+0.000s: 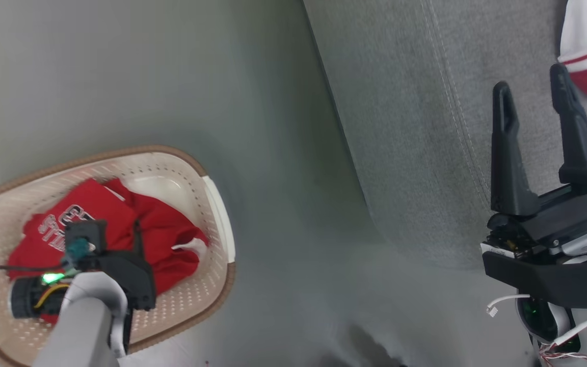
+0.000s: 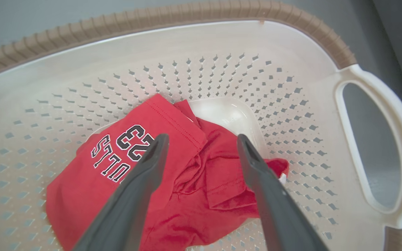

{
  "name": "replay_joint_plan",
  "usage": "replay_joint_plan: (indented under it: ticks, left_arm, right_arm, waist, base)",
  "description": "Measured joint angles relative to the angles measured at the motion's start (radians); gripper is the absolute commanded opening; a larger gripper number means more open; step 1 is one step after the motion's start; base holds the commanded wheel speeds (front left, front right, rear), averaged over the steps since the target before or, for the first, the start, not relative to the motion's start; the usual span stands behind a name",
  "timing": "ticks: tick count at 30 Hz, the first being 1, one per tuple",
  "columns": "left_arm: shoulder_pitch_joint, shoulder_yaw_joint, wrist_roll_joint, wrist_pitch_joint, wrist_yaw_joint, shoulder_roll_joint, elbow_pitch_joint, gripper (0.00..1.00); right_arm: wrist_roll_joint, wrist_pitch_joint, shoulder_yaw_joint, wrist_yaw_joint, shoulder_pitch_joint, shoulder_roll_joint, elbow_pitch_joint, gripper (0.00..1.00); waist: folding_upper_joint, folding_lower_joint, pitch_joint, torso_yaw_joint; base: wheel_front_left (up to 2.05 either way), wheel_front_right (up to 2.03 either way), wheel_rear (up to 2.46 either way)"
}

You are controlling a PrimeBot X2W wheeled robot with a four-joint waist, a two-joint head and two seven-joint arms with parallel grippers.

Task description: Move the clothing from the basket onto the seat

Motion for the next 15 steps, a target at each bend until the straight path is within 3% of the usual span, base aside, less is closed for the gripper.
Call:
replay_joint_plan:
  ticks: [15]
  left_arm:
    - [-0.165,0.054,0.002,0.017,0.001,0.059,0.101,1.00]
  right_arm:
    - [0.017,-0.025,-0.052,-0.018,-0.004,0.010,-0.023,1.00]
  waist:
    - [-0.0001,0.0000,0.213,-0.068]
  base:
    - [0.00,0.00,0.00]
